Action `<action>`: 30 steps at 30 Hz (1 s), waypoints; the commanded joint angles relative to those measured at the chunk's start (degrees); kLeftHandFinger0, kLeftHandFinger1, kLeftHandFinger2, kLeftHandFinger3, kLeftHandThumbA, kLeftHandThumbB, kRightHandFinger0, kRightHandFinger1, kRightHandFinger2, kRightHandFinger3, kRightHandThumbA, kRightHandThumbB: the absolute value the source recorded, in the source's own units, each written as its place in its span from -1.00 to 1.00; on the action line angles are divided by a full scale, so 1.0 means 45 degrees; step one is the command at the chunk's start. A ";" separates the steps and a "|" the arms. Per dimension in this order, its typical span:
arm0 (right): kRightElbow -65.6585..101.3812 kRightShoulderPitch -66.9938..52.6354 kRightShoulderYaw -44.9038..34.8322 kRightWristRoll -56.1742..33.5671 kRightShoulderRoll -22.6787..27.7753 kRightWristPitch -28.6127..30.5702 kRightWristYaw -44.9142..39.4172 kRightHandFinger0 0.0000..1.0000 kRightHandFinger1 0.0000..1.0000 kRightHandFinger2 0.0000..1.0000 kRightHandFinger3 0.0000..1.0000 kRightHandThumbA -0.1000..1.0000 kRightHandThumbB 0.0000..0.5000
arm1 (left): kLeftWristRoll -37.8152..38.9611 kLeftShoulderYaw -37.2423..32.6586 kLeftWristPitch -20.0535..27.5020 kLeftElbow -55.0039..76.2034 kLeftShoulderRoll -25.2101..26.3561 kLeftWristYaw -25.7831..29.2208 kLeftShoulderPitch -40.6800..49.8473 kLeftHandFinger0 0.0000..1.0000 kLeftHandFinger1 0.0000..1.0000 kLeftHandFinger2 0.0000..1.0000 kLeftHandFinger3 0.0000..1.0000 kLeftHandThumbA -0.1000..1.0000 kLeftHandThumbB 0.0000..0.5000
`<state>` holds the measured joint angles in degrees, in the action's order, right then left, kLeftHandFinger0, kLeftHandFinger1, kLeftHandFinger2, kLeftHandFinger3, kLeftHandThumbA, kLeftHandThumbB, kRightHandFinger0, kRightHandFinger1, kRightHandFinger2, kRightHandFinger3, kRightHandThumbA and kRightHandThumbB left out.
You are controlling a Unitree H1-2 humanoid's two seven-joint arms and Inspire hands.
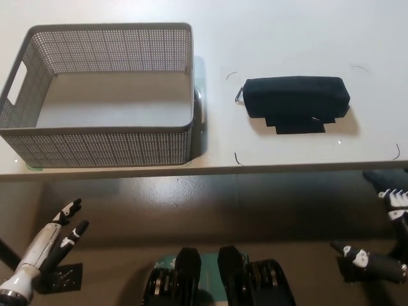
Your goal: Use the right hand to pick up the pencil case on the right hand side and put it into a grey container on the left side
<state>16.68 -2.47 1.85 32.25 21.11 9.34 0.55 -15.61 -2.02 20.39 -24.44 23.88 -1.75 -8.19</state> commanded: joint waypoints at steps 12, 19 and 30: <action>0.0097 0.3697 -0.0217 0.0686 0.1430 -0.1416 -0.1670 1.00 1.00 1.00 1.00 0.80 0.57 | -0.0181 0.0103 -0.0195 0.0736 0.0474 -0.0159 -0.0029 1.00 1.00 1.00 1.00 1.00 0.00; -0.1023 0.6503 0.0854 0.1369 0.1793 -0.2186 -0.3257 1.00 1.00 1.00 1.00 0.60 0.72 | -0.0356 0.0077 -0.0079 0.0770 0.0493 -0.0065 0.0064 1.00 1.00 1.00 1.00 1.00 -0.04; -0.4403 1.0031 0.3015 0.2321 0.1794 -0.2462 -0.4629 1.00 1.00 1.00 1.00 0.90 0.89 | -0.0689 -0.0015 0.0328 0.0495 0.0509 0.0149 0.0112 1.00 1.00 1.00 1.00 1.00 -0.09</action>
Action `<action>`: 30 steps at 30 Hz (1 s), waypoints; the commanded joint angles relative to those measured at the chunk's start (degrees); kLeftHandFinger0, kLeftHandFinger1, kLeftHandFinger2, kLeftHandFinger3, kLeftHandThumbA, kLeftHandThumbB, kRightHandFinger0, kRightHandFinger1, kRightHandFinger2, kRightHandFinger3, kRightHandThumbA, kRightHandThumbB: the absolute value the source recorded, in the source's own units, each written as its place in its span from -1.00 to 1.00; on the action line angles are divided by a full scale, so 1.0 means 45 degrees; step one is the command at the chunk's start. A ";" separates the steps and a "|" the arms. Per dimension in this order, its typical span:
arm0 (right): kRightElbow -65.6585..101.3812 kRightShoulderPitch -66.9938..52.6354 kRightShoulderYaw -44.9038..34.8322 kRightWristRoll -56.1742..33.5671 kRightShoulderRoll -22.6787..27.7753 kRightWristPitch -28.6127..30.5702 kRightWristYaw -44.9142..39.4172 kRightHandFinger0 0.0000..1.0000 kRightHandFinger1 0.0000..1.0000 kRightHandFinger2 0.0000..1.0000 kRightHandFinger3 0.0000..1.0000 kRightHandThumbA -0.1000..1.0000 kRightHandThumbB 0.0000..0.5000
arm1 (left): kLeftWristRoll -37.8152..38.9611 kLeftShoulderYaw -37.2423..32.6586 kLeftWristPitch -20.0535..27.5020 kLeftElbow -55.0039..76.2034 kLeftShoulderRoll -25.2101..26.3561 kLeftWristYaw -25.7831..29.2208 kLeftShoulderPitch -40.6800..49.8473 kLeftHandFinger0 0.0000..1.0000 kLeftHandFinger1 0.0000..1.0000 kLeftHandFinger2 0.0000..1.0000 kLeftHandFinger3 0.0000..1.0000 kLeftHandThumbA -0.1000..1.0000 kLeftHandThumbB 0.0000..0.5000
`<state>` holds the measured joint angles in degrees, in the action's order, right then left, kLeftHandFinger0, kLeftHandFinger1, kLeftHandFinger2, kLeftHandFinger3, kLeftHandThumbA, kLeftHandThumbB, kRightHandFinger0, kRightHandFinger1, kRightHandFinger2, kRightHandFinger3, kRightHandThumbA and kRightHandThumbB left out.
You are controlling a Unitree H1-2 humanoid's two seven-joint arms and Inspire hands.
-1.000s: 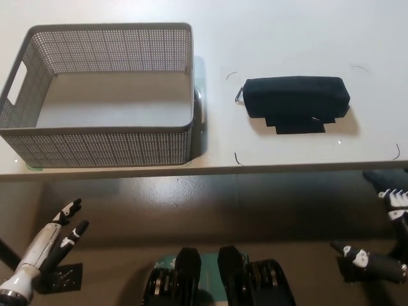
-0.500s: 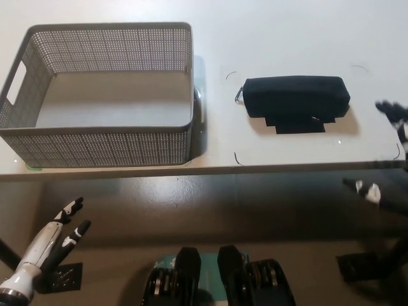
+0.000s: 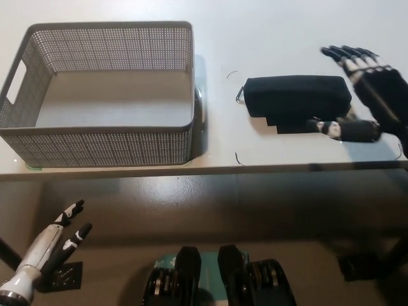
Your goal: Use the right hand to pick up the pencil case on the right hand side and put it into a grey container on the left side
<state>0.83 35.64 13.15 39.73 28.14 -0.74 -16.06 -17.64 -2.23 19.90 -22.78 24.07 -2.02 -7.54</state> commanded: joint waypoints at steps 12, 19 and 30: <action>-0.4792 0.4323 0.2069 0.0760 -0.0428 -0.0678 -0.1745 1.00 1.00 1.00 1.00 0.86 1.00 | -0.0323 0.0011 0.0469 0.0296 0.0392 0.0222 0.0326 1.00 1.00 1.00 1.00 1.00 0.02; -0.5374 0.4882 0.2175 0.0564 -0.0561 -0.1231 -0.2150 1.00 1.00 1.00 1.00 0.67 1.00 | -0.0469 -0.0039 0.0461 0.0404 0.0444 0.0158 0.0441 1.00 1.00 1.00 1.00 1.00 0.05; -0.6161 0.5422 0.2232 0.0338 -0.0698 -0.0961 -0.2370 1.00 1.00 1.00 1.00 0.63 1.00 | -0.0439 -0.0117 0.0534 0.0245 0.0401 0.0098 0.0357 1.00 1.00 1.00 1.00 1.00 0.00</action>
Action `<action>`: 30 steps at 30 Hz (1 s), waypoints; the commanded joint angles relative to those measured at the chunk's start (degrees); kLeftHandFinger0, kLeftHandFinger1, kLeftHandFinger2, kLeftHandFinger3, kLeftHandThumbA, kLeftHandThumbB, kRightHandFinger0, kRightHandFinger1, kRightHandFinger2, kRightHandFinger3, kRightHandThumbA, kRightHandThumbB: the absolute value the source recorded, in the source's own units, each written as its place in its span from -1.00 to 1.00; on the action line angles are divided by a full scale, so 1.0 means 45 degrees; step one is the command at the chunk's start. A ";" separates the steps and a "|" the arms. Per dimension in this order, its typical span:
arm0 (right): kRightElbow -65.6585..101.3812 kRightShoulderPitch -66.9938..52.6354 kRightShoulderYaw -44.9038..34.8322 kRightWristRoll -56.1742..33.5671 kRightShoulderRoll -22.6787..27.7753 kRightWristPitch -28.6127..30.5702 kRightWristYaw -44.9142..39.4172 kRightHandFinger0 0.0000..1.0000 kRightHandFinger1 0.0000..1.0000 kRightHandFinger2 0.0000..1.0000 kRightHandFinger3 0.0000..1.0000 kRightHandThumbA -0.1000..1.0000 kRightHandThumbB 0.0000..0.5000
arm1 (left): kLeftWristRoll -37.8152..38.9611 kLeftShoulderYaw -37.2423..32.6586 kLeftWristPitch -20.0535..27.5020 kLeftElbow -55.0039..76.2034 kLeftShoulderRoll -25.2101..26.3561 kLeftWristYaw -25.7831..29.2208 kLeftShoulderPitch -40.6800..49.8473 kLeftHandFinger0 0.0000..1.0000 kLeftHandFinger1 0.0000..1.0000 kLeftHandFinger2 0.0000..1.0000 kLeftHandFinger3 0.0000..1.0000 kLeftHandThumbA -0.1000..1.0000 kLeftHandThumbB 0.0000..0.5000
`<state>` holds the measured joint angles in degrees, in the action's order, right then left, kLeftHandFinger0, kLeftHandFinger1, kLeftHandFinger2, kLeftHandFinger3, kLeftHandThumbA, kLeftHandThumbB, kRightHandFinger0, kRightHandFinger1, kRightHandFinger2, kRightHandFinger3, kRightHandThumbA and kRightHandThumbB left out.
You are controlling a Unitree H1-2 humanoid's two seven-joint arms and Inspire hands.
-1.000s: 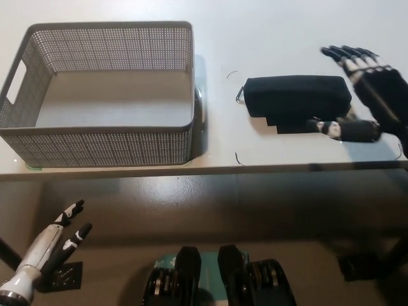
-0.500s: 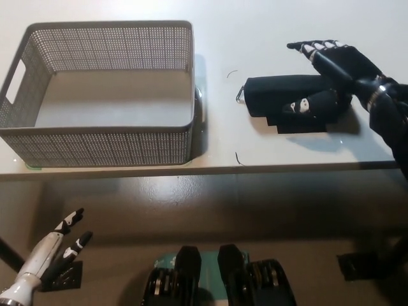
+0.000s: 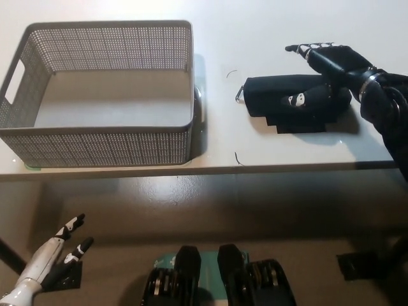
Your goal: Use the right hand to pick up the pencil case on the right hand side and put it into a grey container on the left side
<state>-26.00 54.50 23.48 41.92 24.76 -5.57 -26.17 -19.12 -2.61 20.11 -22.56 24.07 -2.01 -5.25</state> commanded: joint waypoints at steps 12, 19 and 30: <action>-0.2585 0.2365 0.0480 0.0118 -0.0651 0.0159 0.0192 1.00 1.00 1.00 1.00 0.59 1.00 | -0.0139 -0.0090 0.0298 0.0341 0.0391 -0.0007 -0.0149 1.00 1.00 1.00 1.00 1.00 0.06; -0.4089 0.2835 0.0689 -0.0085 -0.1351 0.0472 0.0599 1.00 1.00 1.00 1.00 0.55 1.00 | -0.0103 -0.0099 0.0312 0.0320 0.0387 -0.0011 -0.0125 1.00 1.00 1.00 1.00 1.00 0.10; -0.6031 0.3148 0.0846 -0.0250 -0.2112 0.0860 0.1162 1.00 1.00 1.00 1.00 0.58 1.00 | -0.0057 -0.0180 0.0365 0.0296 0.0388 -0.0043 -0.0196 1.00 1.00 1.00 1.00 1.00 0.10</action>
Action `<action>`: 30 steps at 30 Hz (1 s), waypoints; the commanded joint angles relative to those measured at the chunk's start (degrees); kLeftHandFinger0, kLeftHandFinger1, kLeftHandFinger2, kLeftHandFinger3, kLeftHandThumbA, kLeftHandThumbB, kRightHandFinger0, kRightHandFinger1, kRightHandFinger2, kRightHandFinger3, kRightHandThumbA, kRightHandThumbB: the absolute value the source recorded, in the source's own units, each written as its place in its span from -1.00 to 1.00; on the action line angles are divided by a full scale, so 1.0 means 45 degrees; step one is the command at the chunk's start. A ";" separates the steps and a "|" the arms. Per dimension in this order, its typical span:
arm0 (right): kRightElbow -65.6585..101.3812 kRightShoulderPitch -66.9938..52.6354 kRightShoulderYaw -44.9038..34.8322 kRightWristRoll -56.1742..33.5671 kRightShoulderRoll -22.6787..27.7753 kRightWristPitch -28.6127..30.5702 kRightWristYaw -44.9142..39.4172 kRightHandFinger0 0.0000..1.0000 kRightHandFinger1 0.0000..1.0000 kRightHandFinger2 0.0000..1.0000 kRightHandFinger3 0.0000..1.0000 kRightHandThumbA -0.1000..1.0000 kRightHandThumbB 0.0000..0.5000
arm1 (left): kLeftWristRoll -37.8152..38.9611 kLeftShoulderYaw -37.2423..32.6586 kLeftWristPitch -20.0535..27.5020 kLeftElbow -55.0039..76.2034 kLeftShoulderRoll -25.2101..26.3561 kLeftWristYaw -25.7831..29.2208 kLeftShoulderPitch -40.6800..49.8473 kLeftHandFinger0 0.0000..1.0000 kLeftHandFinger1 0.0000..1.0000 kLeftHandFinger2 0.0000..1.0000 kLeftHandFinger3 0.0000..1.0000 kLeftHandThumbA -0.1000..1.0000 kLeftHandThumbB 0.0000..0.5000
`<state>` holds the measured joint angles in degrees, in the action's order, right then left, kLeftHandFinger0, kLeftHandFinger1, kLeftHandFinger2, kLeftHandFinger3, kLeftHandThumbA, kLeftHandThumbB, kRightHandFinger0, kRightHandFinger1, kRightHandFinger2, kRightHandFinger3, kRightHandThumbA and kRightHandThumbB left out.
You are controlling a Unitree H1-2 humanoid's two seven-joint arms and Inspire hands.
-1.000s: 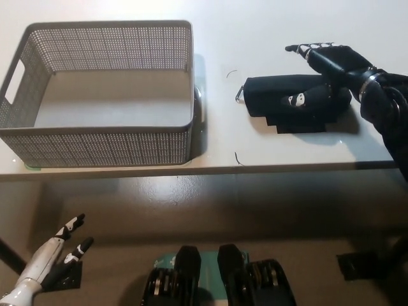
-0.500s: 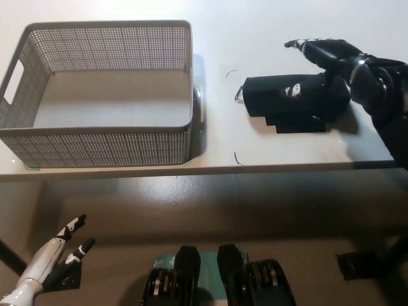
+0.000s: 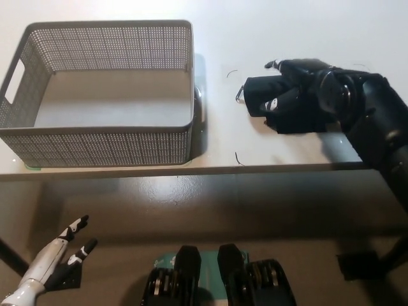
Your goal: Use the right hand to pick up the pencil case on the right hand side and put it into a grey container on the left side
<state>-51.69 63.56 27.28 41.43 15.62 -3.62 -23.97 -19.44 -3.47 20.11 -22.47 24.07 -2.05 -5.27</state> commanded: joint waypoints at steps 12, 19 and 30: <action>-0.1377 0.1309 0.0217 -0.0117 -0.0154 0.0720 0.1018 1.00 1.00 1.00 1.00 0.61 1.00 | -0.0016 -0.0001 0.0448 0.0194 0.0412 0.0032 -0.0270 1.00 1.00 1.00 1.00 1.00 0.02; -0.1486 0.1232 0.0402 -0.0079 -0.0071 0.0856 0.1104 1.00 1.00 1.00 1.00 0.60 1.00 | -0.0023 -0.0001 0.0446 0.0160 0.0376 0.0070 -0.0246 1.00 1.00 1.00 1.00 1.00 0.07; -0.2061 0.1538 0.0463 -0.0122 -0.0125 0.1079 0.1401 1.00 1.00 1.00 1.00 0.57 1.00 | -0.0117 0.0005 0.0666 0.0109 0.0425 0.0186 -0.0297 1.00 1.00 1.00 1.00 1.00 -0.06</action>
<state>-60.14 65.55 29.26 41.27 14.33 -0.11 -19.63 -19.52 -3.58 20.35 -22.62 24.07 -2.03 -5.42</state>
